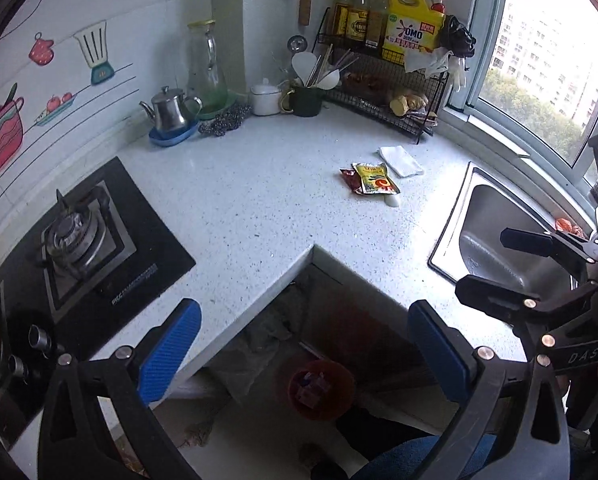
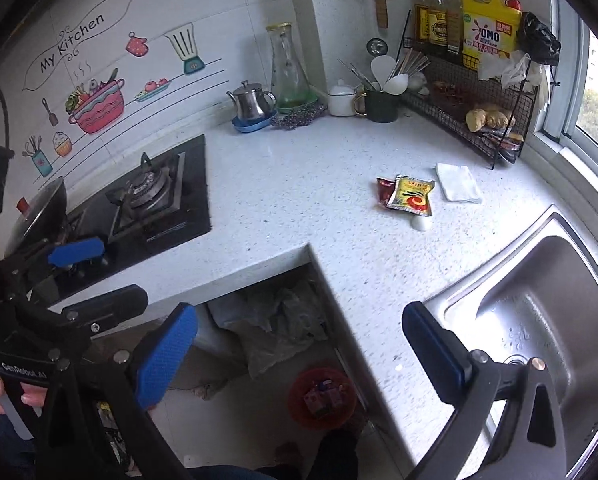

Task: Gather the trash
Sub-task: 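Raise both tools from the bin back up to the countertop, then grasp the yellow yeast packet with the right tool while the left tool grasps the red sachet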

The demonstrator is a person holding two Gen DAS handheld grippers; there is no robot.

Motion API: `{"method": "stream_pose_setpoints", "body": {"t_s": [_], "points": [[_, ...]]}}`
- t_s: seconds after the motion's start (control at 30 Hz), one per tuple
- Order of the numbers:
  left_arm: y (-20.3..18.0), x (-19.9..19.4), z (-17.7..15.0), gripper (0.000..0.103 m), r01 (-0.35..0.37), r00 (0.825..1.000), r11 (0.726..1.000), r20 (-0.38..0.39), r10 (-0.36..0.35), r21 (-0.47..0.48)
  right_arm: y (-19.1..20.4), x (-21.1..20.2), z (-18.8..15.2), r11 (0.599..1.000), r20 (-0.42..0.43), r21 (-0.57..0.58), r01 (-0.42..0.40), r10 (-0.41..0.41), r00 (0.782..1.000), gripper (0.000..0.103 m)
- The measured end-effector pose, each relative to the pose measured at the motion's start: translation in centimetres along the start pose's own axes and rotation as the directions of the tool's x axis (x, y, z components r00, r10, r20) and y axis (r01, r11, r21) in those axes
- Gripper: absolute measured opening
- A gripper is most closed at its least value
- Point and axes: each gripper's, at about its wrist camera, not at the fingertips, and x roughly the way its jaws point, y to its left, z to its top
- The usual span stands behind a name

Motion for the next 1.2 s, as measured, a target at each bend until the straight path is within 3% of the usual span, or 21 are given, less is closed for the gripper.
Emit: {"method": "stream_pose_setpoints", "body": {"t_s": [0.3, 0.47, 0.77, 0.97, 1.07, 1.2], "points": [[-2.4, 5.4, 6.4, 0.102, 0.077, 0.996, 0.997, -0.047, -0.077, -0.008, -4.6, 2.1, 3.6, 1.000, -0.022, -0.013, 0.026, -0.027, 0.999, 0.102], [-3.8, 8.3, 9.4, 0.102, 0.057, 0.995, 0.998, -0.086, -0.056, 0.017, -8.4, 3.6, 5.4, 0.998, -0.063, 0.060, 0.002, 0.002, 0.998, 0.102], [-4.6, 13.7, 13.3, 0.102, 0.025, 0.988, 0.999, -0.155, -0.021, 0.024, -13.0, 7.0, 8.5, 0.998, -0.117, 0.067, -0.005, 0.013, 0.993, 0.102], [-4.4, 17.8, 15.2, 0.102, 0.029, 0.977, 0.999, -0.211, -0.026, 0.012, -15.9, 10.8, 10.0, 0.989, -0.199, 0.145, -0.013, 0.042, 0.979, 0.096], [-4.2, 20.2, 15.9, 0.102, 0.026, 0.969, 0.999, -0.245, -0.021, 0.019, -16.5, 13.0, 10.6, 0.985, -0.246, 0.175, 0.006, 0.038, 0.968, 0.085], [-3.7, 23.2, 16.7, 0.102, 0.035, 0.960, 0.999, -0.279, -0.028, 0.022, -16.7, 15.9, 11.4, 0.982, -0.302, 0.188, 0.021, 0.037, 0.953, 0.083]]}}
